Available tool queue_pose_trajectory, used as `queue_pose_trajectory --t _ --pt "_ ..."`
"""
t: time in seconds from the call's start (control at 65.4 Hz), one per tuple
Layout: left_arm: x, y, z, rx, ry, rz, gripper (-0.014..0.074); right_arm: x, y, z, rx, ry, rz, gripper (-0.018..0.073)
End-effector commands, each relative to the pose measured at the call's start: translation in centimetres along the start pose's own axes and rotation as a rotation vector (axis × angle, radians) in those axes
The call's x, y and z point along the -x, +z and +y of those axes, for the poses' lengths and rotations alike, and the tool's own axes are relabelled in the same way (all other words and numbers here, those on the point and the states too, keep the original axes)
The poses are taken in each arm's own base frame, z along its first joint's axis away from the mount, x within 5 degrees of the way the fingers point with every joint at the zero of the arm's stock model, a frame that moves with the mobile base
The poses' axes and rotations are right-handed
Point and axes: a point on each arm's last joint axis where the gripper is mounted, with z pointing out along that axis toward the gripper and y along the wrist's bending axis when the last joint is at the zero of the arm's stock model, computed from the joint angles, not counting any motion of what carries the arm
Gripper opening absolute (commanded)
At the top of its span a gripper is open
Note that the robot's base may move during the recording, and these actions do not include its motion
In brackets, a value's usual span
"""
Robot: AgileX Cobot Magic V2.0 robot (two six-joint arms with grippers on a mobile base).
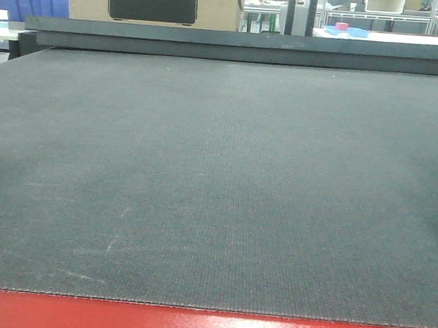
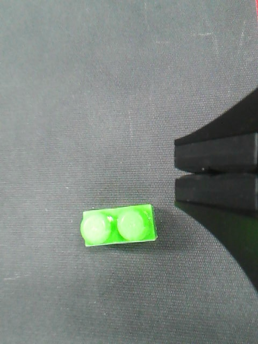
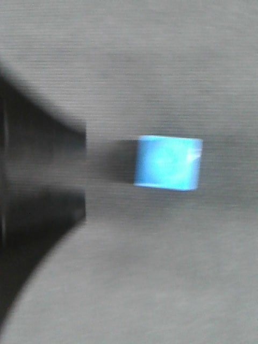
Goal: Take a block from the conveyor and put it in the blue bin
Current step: 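Close left gripper on green block and right gripper on blue block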
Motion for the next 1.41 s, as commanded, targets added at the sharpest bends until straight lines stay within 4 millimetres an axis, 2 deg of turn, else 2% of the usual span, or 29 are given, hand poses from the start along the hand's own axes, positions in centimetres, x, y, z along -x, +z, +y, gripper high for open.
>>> queue_pose_trajectory --t 0.0,0.076,0.367,0.459,0.535,0.642,0.795,0.993,1.1,1.284,1.391 --pt "0.2 -0.2 0.0 -0.007 -0.015 -0.015 -0.0111 1.5 0.8 -0.1 -0.006 0.001 -0.006 0.0312" --pt "0.2 -0.2 0.0 -0.008 -0.015 -0.01 -0.0111 2.3 2.0 -0.2 -0.006 0.002 -0.008 0.0361" --pt "0.2 -0.2 0.0 -0.008 -0.015 -0.01 -0.0111 3.8 7.1 -0.3 -0.008 0.004 0.029 0.036" --pt "0.2 -0.2 0.0 -0.003 -0.06 -0.007 -0.0111 3.8 7.8 -0.3 -0.009 0.005 0.048 0.0298" --pt "0.3 -0.3 0.3 0.033 -0.128 0.01 -0.0111 3.8 7.8 -0.3 -0.005 0.013 0.053 0.0119" --pt "0.9 -0.3 0.6 0.083 -0.109 0.092 -0.0111 3.9 7.4 -0.3 -0.005 0.013 0.073 -0.0174" --pt "2.9 0.9 1.0 0.119 -0.091 0.166 -0.0111 4.7 5.7 -0.2 -0.002 0.015 0.051 -0.0158" --pt "5.3 4.0 1.4 0.136 -0.077 0.215 -0.0102 5.5 3.0 0.1 0.018 0.025 -0.028 -0.0159" --pt "5.9 6.0 1.6 0.139 -0.079 0.246 0.0004 5.5 2.6 0.2 0.039 0.038 -0.042 -0.0159" --pt "5.9 9.7 2.2 0.159 -0.069 0.311 0.0353 5.5 2.6 0.5 0.062 0.053 -0.042 -0.0159" --pt "5.7 11.5 2.4 0.161 -0.071 0.344 0.0444 5.5 2.6 0.5 0.062 0.053 -0.042 -0.0159"
